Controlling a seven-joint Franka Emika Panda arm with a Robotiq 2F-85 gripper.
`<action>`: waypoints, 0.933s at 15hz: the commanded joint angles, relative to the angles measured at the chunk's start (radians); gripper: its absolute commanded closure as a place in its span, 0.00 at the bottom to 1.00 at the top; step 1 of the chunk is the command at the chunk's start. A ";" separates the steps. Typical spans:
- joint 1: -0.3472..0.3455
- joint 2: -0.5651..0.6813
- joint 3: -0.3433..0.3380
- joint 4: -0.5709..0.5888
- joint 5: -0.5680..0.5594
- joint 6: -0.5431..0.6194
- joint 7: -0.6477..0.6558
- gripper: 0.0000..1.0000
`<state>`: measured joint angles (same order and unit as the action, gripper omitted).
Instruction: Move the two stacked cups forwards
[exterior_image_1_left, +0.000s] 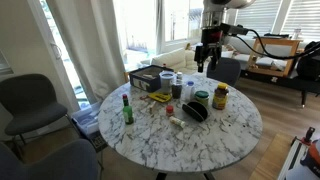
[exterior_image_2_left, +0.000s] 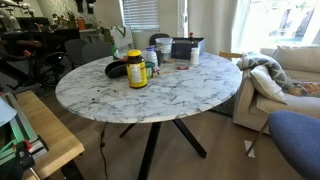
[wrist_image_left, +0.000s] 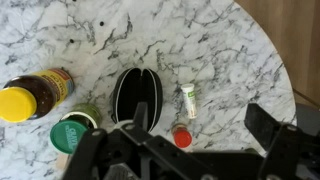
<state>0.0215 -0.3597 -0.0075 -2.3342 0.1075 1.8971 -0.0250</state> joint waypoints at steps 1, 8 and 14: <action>-0.002 0.000 0.002 0.002 0.000 -0.002 -0.001 0.00; -0.002 0.000 0.002 0.002 0.000 -0.002 -0.001 0.00; -0.084 0.256 -0.015 0.208 -0.005 0.227 0.253 0.00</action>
<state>-0.0345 -0.2732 -0.0175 -2.2582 0.1059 2.0336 0.1289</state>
